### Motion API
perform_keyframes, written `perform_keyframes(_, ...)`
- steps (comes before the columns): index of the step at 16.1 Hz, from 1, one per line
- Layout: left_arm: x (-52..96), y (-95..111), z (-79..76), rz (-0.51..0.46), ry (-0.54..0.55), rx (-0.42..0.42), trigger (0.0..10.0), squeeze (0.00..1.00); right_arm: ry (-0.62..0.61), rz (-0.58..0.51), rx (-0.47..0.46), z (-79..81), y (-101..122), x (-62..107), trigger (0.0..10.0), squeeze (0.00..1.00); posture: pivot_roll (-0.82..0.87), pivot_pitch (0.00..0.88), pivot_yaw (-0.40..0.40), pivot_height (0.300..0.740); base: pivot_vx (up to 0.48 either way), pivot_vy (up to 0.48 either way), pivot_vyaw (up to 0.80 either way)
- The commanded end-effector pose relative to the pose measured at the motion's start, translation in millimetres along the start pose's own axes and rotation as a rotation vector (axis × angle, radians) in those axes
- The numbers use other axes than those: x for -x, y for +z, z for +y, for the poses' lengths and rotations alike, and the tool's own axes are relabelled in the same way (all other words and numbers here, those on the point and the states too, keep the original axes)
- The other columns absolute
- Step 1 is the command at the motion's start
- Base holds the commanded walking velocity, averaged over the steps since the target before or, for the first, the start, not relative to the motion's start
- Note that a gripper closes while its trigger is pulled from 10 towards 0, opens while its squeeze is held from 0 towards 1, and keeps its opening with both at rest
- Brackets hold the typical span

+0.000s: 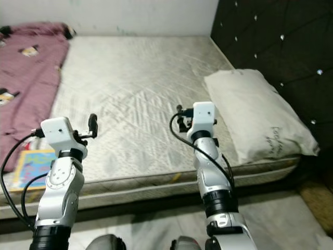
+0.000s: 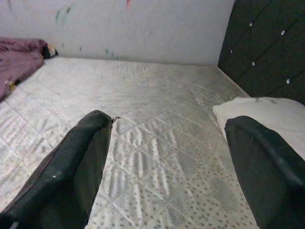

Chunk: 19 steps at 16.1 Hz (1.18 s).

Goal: Clean up the room

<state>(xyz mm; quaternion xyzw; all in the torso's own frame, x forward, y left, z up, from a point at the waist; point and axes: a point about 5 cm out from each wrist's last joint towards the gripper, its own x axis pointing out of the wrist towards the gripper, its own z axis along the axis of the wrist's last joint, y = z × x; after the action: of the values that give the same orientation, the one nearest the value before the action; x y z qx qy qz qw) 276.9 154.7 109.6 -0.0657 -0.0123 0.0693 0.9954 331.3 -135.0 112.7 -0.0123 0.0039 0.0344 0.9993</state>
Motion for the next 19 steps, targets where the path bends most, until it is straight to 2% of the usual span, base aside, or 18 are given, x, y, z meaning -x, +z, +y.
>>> perform_keyframes(1, -0.3, -0.1, -4.5, 0.003, -0.012, 0.008, 10.0, 0.00, -0.022, -0.007, 0.002, -8.3, 3.0, -1.0, 10.0, 0.00, -0.02, 0.000, -0.028, 0.740, 0.000, 0.431, 0.00)
perform_keyframes(11, -1.5, -0.1, -5.3, 0.001, -0.011, 0.006, 10.0, 0.00, 0.000, 0.008, 0.003, -5.5, 0.3, -0.9, 10.0, 0.00, -0.03, 0.000, -0.027, 0.740, 0.000, 0.462, 0.00)
perform_keyframes(16, -0.2, 6.8, -9.1, -0.060, -0.051, -0.009, 10.0, 0.00, 0.024, 0.010, 0.016, -3.7, -0.1, -0.4, 10.0, 0.00, -0.03, 0.000, -0.028, 0.740, 0.000, 0.000, 0.00)
perform_keyframes(19, 0.3, 7.5, -9.7, -0.067, -0.064, -0.004, 10.0, 0.00, 0.037, -0.008, 0.041, -2.4, 2.5, -0.3, 10.0, 0.00, -0.03, 0.000, -0.029, 0.740, 0.184, 0.000, 0.80)
